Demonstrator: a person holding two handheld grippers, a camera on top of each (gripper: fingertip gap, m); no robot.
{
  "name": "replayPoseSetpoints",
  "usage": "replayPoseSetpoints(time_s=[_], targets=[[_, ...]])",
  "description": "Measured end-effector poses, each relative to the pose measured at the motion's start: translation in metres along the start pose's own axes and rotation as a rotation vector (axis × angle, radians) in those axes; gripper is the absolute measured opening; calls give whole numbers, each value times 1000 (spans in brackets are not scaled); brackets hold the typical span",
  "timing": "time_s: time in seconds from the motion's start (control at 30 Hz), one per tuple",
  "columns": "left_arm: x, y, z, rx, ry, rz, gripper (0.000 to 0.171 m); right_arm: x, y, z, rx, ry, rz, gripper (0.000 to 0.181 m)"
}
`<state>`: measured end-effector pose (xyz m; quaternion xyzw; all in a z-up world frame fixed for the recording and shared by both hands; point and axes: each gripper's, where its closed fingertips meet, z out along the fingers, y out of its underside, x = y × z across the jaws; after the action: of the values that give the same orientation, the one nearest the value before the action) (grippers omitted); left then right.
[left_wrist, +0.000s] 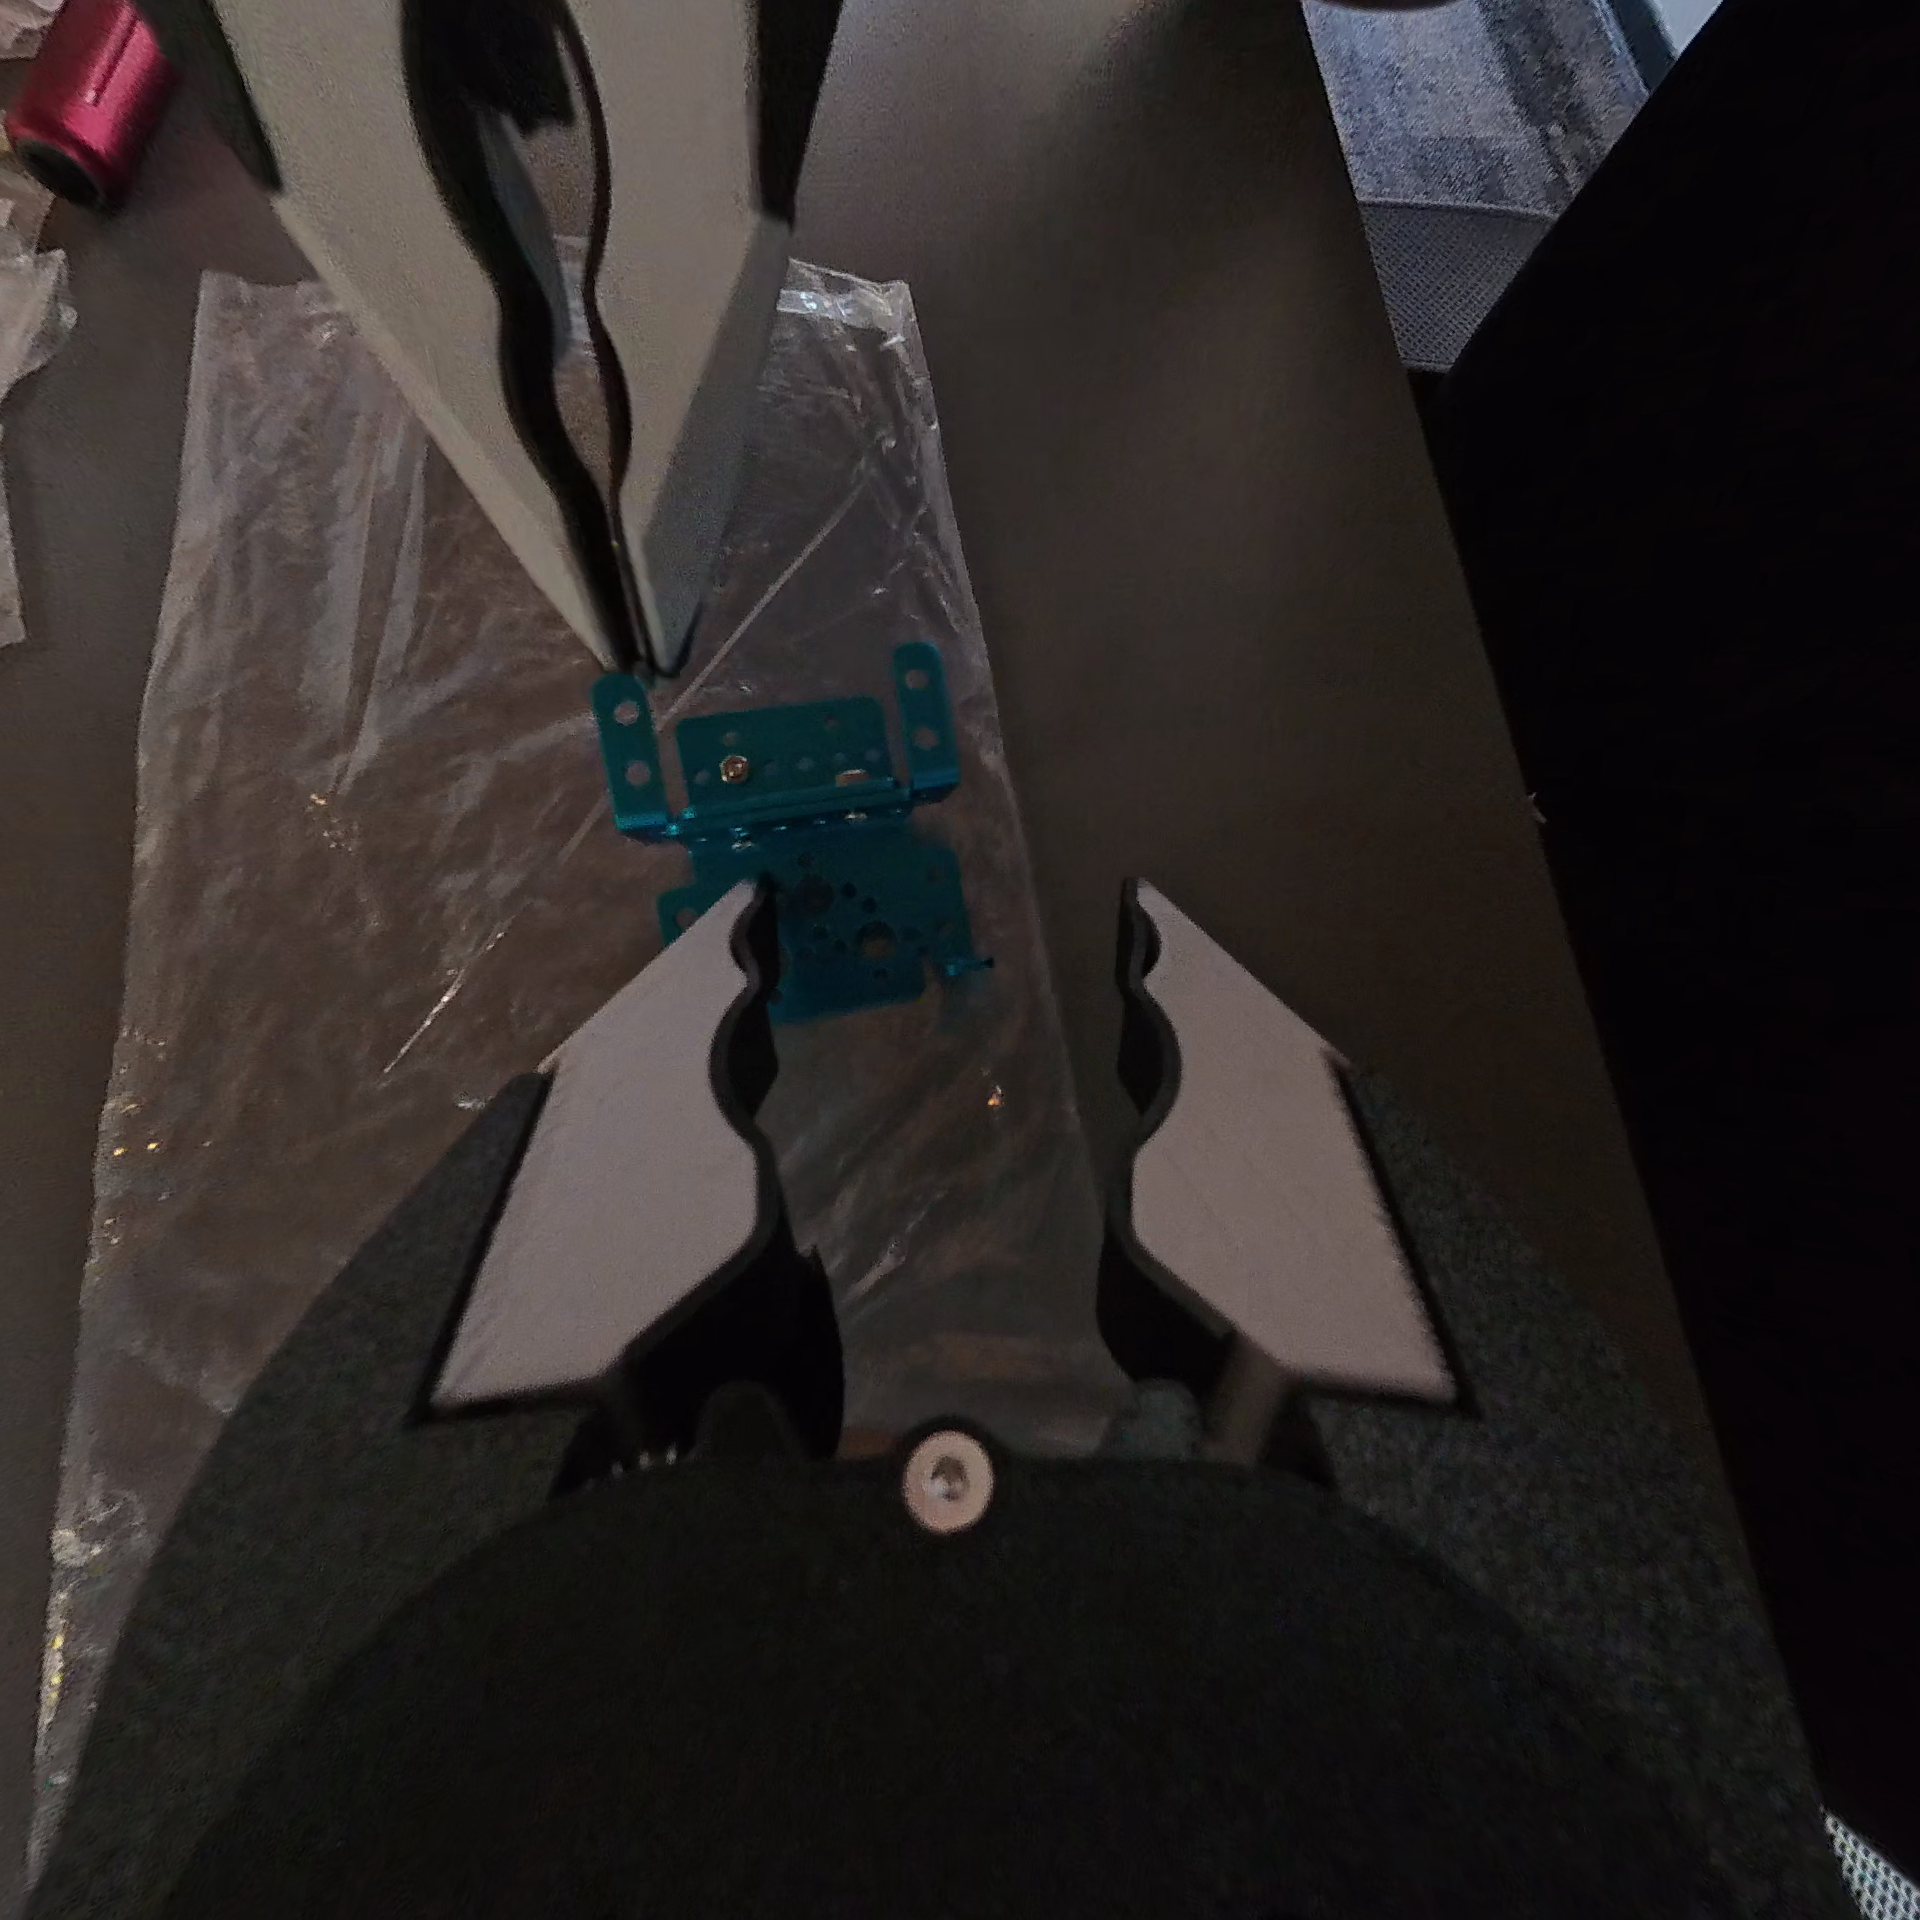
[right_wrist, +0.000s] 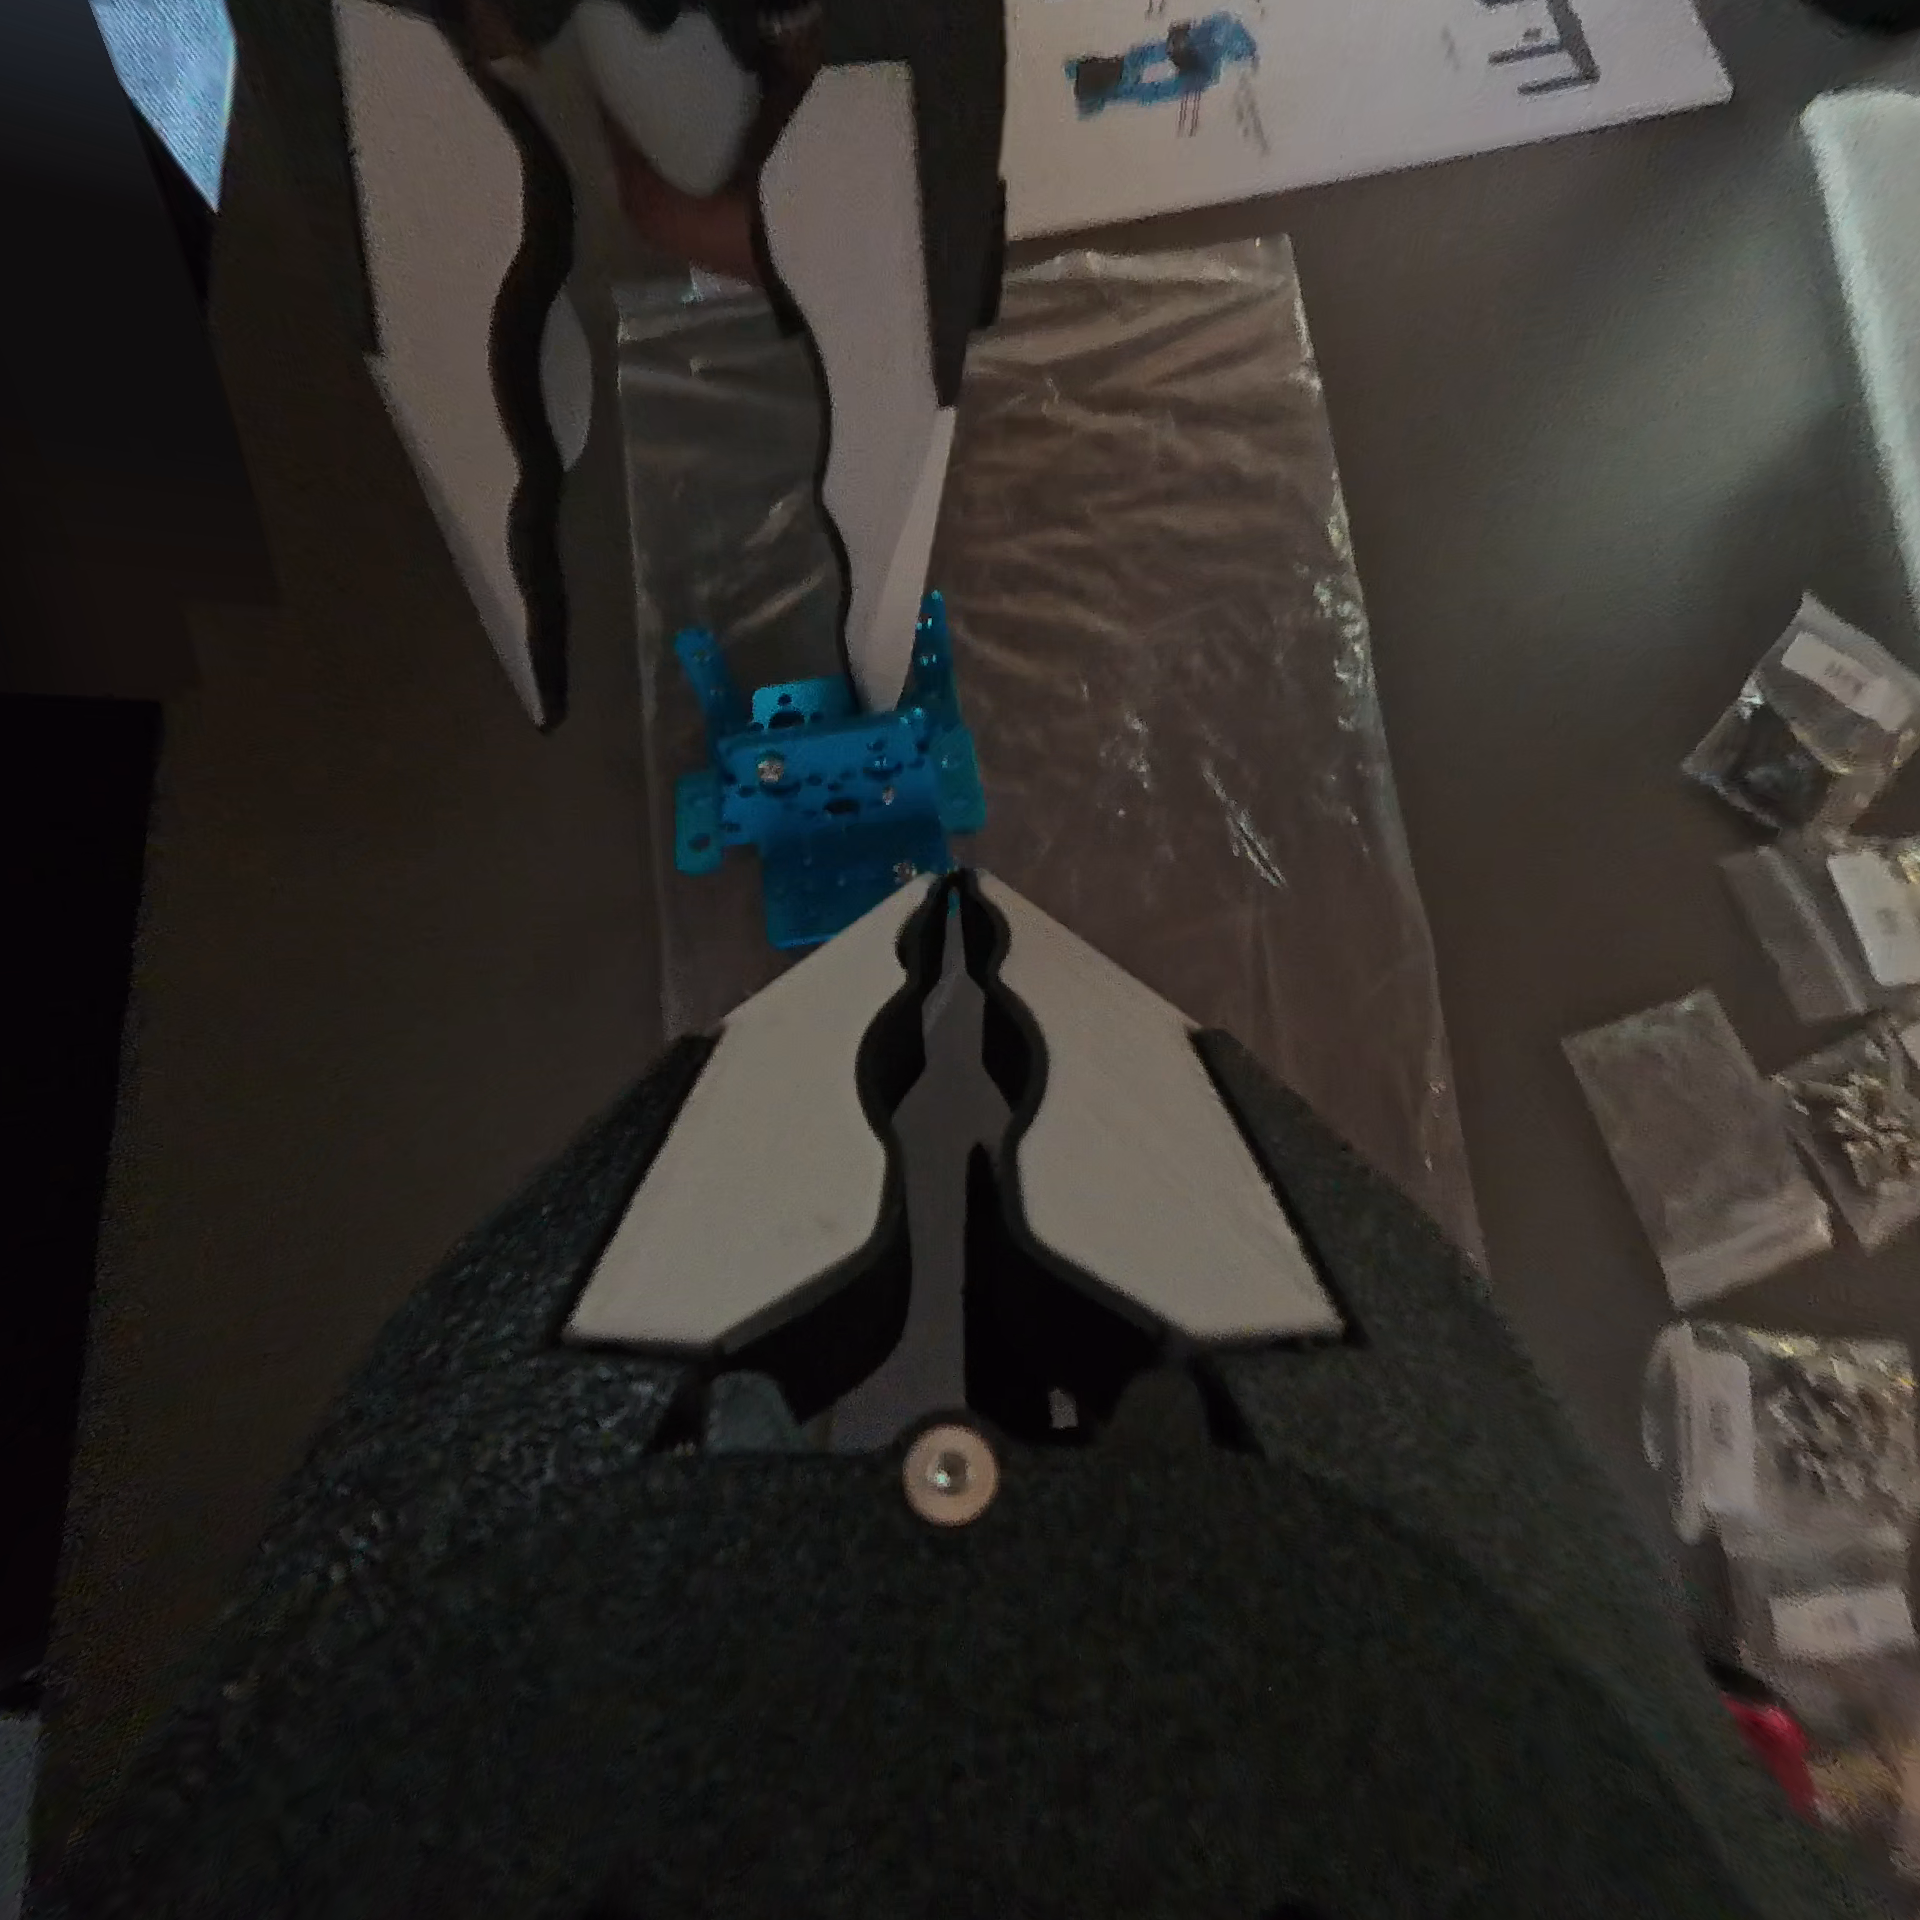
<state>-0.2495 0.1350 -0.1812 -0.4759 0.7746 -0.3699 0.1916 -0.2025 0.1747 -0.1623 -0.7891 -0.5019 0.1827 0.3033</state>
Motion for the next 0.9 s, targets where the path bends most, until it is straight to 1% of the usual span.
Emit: replayPoseSetpoints(time_s=[0.1,0.17,0.27,0.33,0.5,0.73,0.9], targets=[[2,-1,0,3,4,4,66,-12,-2,7,61,-84,27,2],[1,-2,0,10,-1,2,65,-10,5,9,52,-54,43,2],[1,-4,0,23,9,-13,66,-9,0,12,116,-36,110,1],[-1,-6,1,30,3,-17,66,-9,-1,13,117,-37,130,2],[-2,-6,2,31,6,-24,66,-10,-2,20,98,-6,121,2],[-2,-7,2,37,6,-27,66,-9,-7,21,127,3,160,0],[-2,-7,3,33,7,-28,66,-10,-7,22,124,15,141,0]])
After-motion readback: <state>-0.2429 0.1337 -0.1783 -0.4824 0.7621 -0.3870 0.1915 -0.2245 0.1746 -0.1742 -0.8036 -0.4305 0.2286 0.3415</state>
